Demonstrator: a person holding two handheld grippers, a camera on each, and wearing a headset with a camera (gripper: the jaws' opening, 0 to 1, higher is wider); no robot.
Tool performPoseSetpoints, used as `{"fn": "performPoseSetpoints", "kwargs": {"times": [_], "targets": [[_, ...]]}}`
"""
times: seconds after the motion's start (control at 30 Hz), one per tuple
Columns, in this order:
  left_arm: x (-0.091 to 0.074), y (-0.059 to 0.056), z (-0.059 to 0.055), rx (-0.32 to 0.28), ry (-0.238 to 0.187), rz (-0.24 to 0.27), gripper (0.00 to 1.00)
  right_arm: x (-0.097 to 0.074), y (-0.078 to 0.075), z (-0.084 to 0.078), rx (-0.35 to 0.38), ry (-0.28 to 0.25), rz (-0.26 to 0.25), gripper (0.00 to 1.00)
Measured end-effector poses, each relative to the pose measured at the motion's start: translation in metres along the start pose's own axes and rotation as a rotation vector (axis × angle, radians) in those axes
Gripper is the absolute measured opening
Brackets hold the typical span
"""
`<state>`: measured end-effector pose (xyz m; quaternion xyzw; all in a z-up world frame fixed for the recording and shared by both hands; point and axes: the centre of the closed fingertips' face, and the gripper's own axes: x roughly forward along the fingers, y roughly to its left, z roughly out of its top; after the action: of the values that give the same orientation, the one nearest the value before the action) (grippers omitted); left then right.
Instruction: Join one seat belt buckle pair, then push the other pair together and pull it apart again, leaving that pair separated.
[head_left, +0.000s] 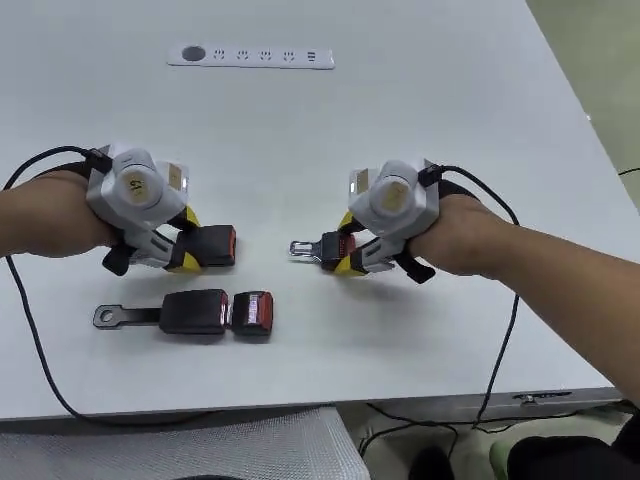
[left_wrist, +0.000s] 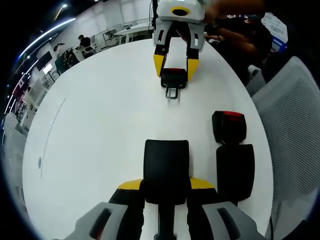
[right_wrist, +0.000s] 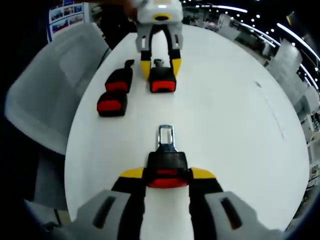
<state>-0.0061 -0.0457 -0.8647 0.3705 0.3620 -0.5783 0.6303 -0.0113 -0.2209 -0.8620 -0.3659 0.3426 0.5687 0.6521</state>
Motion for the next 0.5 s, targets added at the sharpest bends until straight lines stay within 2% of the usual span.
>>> {"fn": "performPoseSetpoints", "kwargs": {"times": [0.3,0.33,0.4,0.5], "targets": [[0.001,0.0,0.0,0.005,0.001,-0.014,0.33,-0.024,-0.004,-0.047,0.0,0.074,-0.01,0.33],[0.001,0.0,0.0,0.006,0.002,-0.013,0.33,-0.026,-0.002,-0.054,-0.015,0.097,-0.007,0.33],[0.0,0.001,0.001,0.004,0.006,-0.007,0.33,-0.029,-0.001,-0.062,-0.022,0.128,0.0,0.33],[0.0,0.0,0.001,0.008,0.011,0.007,0.33,-0.03,-0.002,-0.066,-0.023,0.14,-0.004,0.34]]}}
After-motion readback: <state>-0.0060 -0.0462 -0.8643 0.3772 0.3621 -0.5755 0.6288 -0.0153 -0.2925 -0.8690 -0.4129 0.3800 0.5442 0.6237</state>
